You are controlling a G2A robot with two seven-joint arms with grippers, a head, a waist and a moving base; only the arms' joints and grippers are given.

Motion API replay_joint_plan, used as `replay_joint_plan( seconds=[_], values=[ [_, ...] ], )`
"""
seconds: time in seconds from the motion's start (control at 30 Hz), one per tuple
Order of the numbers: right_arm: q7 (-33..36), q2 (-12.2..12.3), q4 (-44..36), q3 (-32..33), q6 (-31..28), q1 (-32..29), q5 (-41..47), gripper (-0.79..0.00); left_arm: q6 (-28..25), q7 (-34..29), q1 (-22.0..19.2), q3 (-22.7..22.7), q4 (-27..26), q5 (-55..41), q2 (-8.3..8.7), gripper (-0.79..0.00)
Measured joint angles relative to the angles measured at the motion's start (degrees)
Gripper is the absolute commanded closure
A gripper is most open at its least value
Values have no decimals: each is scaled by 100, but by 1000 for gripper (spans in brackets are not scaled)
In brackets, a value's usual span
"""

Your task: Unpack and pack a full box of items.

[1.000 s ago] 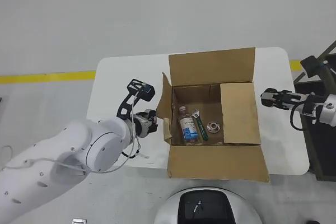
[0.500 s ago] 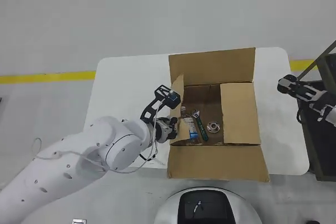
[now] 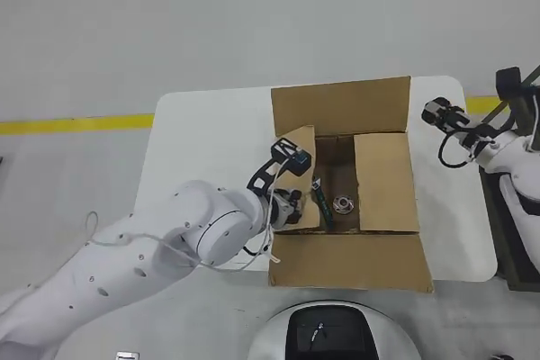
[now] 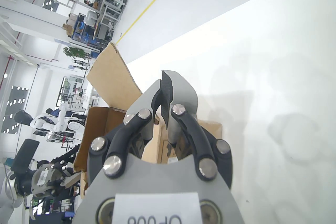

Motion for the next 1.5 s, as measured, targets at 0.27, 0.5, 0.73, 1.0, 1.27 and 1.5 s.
replay_joint_plan(
  seconds=[0.27,0.5,0.73,1.0,1.27,1.5],
  values=[
    [433,-152,840,-620,-48,904,611,0,-134,-213,115,-47,194,131,-241,0],
    [1046,-146,1053,-536,-378,1086,1180,0,-248,-392,245,-122,330,187,-400,0],
    [1231,-101,885,-368,-363,1044,1361,0,-402,-582,381,-207,435,138,-535,0],
    [1654,-46,565,-261,-232,990,1541,0,-461,-742,493,-337,546,186,-657,0],
    [2127,-12,280,-238,10,804,1969,0,-415,-952,606,-613,462,336,-645,-785],
    [2210,36,98,-194,60,509,1914,0,-550,-1330,779,-1099,15,574,-394,-785]
  ],
)
